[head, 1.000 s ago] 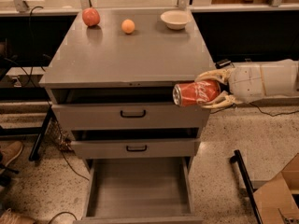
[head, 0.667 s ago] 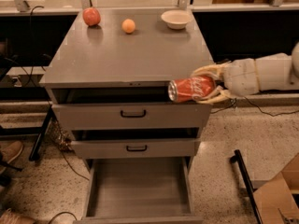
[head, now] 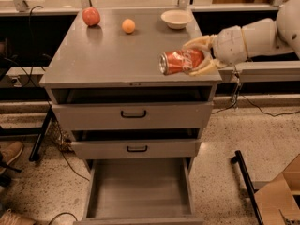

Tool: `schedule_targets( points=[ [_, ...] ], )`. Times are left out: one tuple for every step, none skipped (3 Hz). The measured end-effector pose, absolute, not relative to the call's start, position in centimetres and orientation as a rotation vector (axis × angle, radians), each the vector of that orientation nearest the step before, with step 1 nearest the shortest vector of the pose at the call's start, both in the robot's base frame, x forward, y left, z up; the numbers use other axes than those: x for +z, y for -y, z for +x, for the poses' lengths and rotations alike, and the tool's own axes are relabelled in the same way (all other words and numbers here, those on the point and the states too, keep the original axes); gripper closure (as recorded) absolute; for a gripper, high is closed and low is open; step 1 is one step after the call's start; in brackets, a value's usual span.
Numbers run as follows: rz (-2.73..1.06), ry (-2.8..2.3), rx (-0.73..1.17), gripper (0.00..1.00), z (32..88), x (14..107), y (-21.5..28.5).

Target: Pick coke can from bottom drawer and place on counter

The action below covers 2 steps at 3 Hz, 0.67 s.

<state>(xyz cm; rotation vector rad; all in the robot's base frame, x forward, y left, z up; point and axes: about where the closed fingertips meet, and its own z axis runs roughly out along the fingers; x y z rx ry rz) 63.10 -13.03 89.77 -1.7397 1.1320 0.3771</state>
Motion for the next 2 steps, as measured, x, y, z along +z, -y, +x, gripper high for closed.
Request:
schedule_targets(
  points=[
    [-1.714,-1.26,0.373,1.0,66.1,90.5,12.2],
    [-1.631,-1.446,0.35,1.0,68.2,89.7,12.5]
  ],
)
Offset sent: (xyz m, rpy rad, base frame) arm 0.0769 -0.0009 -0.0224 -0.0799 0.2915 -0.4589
